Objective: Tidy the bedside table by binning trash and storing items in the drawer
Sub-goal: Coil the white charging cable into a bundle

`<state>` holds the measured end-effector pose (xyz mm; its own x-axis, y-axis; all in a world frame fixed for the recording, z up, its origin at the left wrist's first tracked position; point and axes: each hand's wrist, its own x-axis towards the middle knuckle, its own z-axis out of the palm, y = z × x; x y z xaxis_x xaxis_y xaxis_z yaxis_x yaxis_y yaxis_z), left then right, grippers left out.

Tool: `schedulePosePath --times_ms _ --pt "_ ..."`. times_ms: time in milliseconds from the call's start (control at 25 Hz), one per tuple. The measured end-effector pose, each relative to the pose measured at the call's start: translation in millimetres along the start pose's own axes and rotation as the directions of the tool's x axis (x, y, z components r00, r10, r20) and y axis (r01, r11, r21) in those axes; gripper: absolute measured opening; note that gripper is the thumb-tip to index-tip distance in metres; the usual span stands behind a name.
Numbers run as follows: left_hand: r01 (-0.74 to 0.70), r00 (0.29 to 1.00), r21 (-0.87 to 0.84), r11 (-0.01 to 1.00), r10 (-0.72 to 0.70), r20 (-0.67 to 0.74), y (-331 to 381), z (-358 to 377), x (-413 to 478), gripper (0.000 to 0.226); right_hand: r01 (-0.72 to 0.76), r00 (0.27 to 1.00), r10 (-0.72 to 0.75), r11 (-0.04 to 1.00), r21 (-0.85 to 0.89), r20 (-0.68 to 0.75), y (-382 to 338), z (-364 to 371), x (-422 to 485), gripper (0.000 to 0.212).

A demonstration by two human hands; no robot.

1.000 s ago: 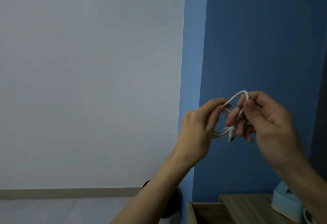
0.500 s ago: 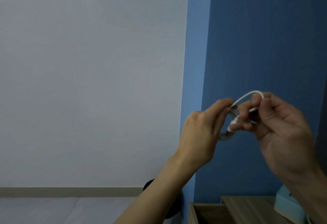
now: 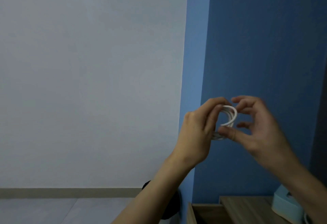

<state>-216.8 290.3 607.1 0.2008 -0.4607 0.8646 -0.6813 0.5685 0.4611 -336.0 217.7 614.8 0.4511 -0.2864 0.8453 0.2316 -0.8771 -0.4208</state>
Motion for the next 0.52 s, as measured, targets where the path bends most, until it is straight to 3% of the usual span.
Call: schedulePosePath --times_ms 80,440,520 --pt "-0.008 1.0 -0.021 1.0 0.008 0.007 4 -2 3 0.024 -0.12 0.986 0.083 0.954 0.274 0.145 3 -4 4 0.06" --pt "0.059 0.995 -0.198 0.978 -0.073 -0.066 13 -9 9 0.023 -0.211 0.936 0.102 0.929 0.304 0.337 9 -3 0 0.056" --pt "0.066 0.996 -0.229 0.971 -0.077 -0.042 15 -8 9 0.023 -0.195 0.946 0.105 0.94 0.28 0.307 5 0 3 0.04"
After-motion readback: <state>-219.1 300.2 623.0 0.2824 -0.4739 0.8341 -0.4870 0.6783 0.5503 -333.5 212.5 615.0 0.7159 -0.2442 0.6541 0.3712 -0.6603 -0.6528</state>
